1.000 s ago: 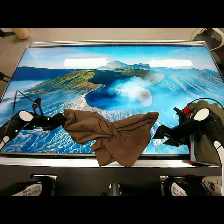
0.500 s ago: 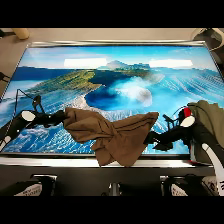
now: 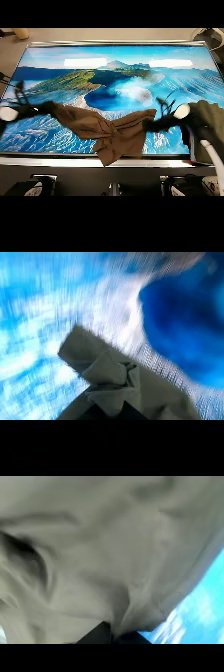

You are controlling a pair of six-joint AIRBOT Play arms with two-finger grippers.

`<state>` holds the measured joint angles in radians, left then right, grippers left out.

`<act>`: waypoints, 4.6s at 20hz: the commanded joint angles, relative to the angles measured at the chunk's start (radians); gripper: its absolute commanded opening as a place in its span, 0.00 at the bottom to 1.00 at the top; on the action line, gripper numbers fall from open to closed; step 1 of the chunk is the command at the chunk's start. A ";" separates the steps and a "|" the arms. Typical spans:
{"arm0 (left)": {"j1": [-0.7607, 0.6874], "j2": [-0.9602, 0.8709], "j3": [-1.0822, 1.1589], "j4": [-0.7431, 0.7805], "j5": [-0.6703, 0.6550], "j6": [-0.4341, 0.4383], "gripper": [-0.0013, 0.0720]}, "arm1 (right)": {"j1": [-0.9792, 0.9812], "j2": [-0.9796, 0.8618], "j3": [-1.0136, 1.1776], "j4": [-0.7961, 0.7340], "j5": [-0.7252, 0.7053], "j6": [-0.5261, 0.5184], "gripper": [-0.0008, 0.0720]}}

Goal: Fold the shirts.

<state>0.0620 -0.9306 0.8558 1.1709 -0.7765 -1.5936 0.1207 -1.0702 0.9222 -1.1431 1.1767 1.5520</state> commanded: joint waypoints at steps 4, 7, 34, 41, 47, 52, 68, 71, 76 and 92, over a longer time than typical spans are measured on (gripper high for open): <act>0.116 0.360 0.440 0.358 -0.141 -0.098 0.07 | 0.008 0.387 0.635 -0.647 -0.119 0.275 0.03; 0.159 0.482 0.465 0.370 -0.205 -0.197 0.07 | 0.008 0.491 0.694 -0.648 -0.120 0.377 0.03; 0.005 0.342 -0.380 0.157 -0.201 -0.108 0.07 | -0.035 -0.421 0.348 -0.167 0.346 0.100 0.70; 0.005 0.342 -0.380 0.135 -0.224 -0.108 0.07 | -0.035 -0.228 -0.277 0.140 0.021 0.040 0.87; 0.005 0.343 -0.357 0.132 -0.280 -0.062 0.07 | -0.035 -0.221 -0.293 0.234 -0.134 -0.010 0.03; 0.005 0.385 0.045 0.370 -0.410 -0.029 0.07 | -0.036 0.079 0.162 0.015 -0.048 -0.048 0.03; 0.005 0.422 0.563 0.370 -0.673 -0.135 0.07 | -0.036 0.397 0.722 -0.470 0.204 0.179 0.03; 0.005 0.382 0.250 0.299 -0.693 -0.134 0.07 | -0.036 0.171 0.641 -0.455 0.331 0.152 0.03; 0.005 0.138 -0.149 0.139 -0.454 -0.081 0.07 | -0.036 -0.256 0.529 -0.308 -0.006 0.127 0.03; 0.024 -0.324 0.201 0.105 -0.560 0.076 1.00 | -0.192 -0.362 0.419 -0.320 0.290 0.077 0.67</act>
<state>0.0933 -1.3170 1.1469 1.2915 -1.3041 -1.5326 0.0010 -1.4578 1.4242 -1.4528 1.2781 1.6676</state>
